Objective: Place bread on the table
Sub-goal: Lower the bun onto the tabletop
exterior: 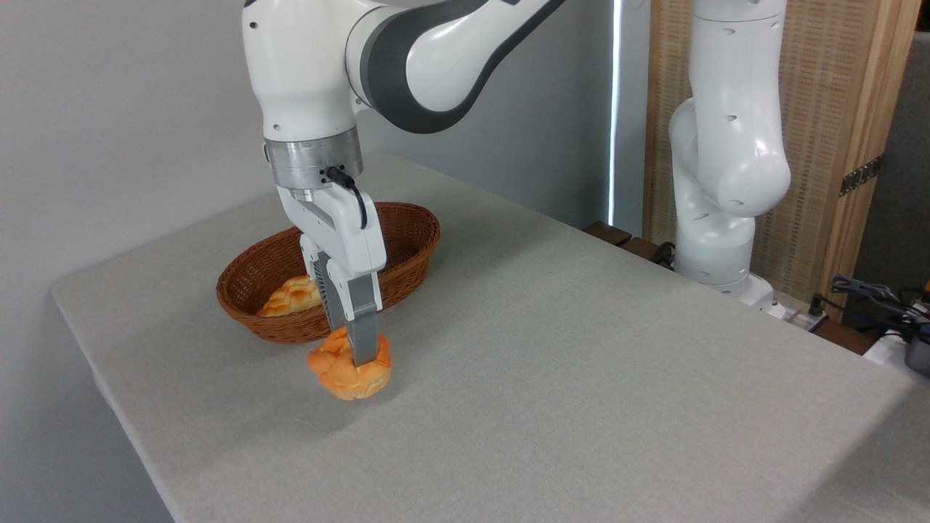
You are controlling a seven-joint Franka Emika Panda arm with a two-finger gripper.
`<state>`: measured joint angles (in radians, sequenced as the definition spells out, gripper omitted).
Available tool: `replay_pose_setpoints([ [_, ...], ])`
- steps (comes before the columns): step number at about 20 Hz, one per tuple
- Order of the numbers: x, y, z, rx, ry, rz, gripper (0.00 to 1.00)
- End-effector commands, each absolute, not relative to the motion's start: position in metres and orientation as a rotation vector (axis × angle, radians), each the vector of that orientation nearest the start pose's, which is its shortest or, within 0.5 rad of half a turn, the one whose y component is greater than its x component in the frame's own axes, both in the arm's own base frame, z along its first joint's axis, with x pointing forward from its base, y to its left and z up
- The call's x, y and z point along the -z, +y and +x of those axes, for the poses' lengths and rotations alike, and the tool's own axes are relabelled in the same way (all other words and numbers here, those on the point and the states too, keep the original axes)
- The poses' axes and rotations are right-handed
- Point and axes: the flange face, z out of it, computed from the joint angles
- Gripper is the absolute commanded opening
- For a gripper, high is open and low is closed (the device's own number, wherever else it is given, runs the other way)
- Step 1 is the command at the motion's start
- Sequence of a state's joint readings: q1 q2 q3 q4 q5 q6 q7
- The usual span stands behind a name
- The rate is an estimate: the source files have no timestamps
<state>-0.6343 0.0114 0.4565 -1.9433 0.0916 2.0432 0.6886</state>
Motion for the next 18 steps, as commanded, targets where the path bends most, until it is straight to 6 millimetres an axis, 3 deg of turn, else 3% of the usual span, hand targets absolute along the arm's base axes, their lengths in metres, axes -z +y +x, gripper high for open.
replay_pose_setpoints([
  [1,-0.4914,-0.0999,0.5611,0.138,1.303,-2.790,0.57],
  [7,-0.4970,-0.1061,0.5579,0.119,1.198,-2.904,0.57],
  [11,-0.4967,-0.1058,0.5577,0.108,1.222,-2.877,0.57],
  [14,-0.4945,-0.1004,0.5580,0.038,1.286,-2.696,0.55],
  [18,-0.4926,-0.0972,0.5562,-0.010,1.293,-2.662,0.57],
])
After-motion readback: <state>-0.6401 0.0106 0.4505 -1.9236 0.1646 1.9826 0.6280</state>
